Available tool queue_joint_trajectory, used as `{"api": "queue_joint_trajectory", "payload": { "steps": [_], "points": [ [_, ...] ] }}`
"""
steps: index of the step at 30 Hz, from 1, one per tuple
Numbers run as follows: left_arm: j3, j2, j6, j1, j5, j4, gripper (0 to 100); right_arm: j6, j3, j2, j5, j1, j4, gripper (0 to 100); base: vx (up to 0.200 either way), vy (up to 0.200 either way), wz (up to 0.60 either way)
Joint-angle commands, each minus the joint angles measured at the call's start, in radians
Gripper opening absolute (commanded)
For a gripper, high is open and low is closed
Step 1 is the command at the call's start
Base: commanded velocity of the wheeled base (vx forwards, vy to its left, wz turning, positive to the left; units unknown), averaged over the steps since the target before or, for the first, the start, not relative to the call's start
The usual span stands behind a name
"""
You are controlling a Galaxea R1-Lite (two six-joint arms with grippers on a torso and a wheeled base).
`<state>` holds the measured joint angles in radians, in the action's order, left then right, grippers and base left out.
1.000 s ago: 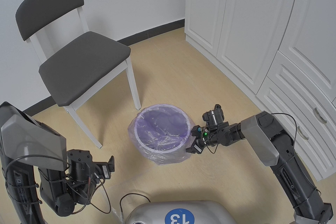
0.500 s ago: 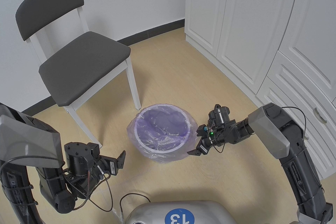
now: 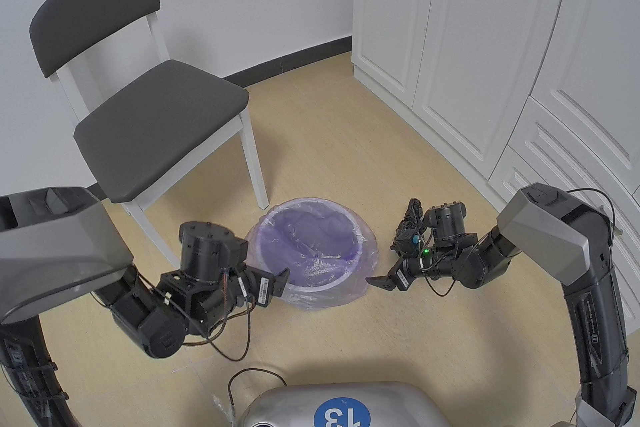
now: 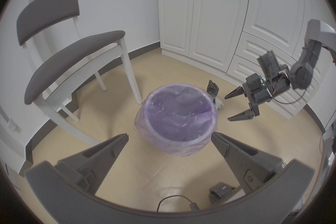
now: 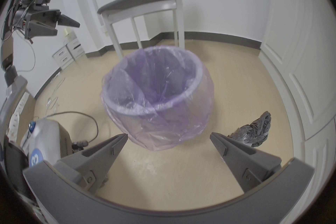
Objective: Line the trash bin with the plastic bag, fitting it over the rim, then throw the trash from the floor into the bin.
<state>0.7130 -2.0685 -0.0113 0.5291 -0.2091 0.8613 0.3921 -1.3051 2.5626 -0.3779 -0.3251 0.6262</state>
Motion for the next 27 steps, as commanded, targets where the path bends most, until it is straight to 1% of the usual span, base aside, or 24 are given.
{"api": "queue_joint_trajectory", "payload": {
  "steps": [1,2,5,7,8,9,10,14,16,19,21,23,27],
  "points": [
    [0.391,-0.044,-0.104,0.043,-0.009,-0.332,100,-0.187,0.179,-0.064,0.05,0.011,0.202,100,0.0,0.0,0.0],
    [0.482,-0.07,-0.153,0.055,-0.036,-0.413,100,-0.211,0.196,-0.065,0.071,0.011,0.221,100,0.0,0.0,0.0],
    [0.686,-0.147,-0.253,0.078,-0.119,-0.616,100,-0.246,0.208,-0.073,0.083,0.012,0.218,100,0.0,0.0,0.0],
    [0.823,-0.205,-0.332,0.081,-0.17,-0.788,100,-0.249,0.207,-0.07,0.083,0.018,0.211,100,0.0,0.0,0.0],
    [0.858,-0.22,-0.354,0.084,-0.184,-0.831,100,-0.249,0.207,-0.071,0.083,0.02,0.21,100,0.0,0.0,0.0],
    [0.918,-0.248,-0.388,0.091,-0.208,-0.907,100,-0.249,0.207,-0.07,0.083,0.02,0.21,100,0.0,0.0,0.0],
    [0.997,-0.282,-0.427,0.092,-0.239,-1.007,100,-0.251,0.202,-0.067,0.083,0.021,0.21,100,0.0,0.0,0.0],
    [1.152,-0.348,-0.495,0.092,-0.254,-1.182,100,-0.253,0.201,-0.068,0.083,0.024,0.21,100,0.0,0.0,0.0],
    [1.218,-0.384,-0.519,0.092,-0.256,-1.249,100,-0.253,0.201,-0.071,0.083,0.024,0.211,100,0.0,0.0,0.0],
    [1.281,-0.438,-0.533,0.092,-0.259,-1.305,100,-0.253,0.204,-0.076,0.083,0.024,0.211,100,0.0,0.0,0.0],
    [1.287,-0.475,-0.538,0.091,-0.265,-1.323,100,-0.253,0.202,-0.076,0.083,0.028,0.21,100,0.0,0.0,0.0],
    [1.287,-0.492,-0.541,0.088,-0.28,-1.321,100,-0.253,0.202,-0.078,0.083,0.032,0.21,100,0.0,0.0,0.0],
    [1.287,-0.516,-0.544,0.081,-0.285,-1.317,100,-0.251,0.199,-0.078,0.083,0.035,0.21,100,0.0,0.0,0.0]
  ]
}}
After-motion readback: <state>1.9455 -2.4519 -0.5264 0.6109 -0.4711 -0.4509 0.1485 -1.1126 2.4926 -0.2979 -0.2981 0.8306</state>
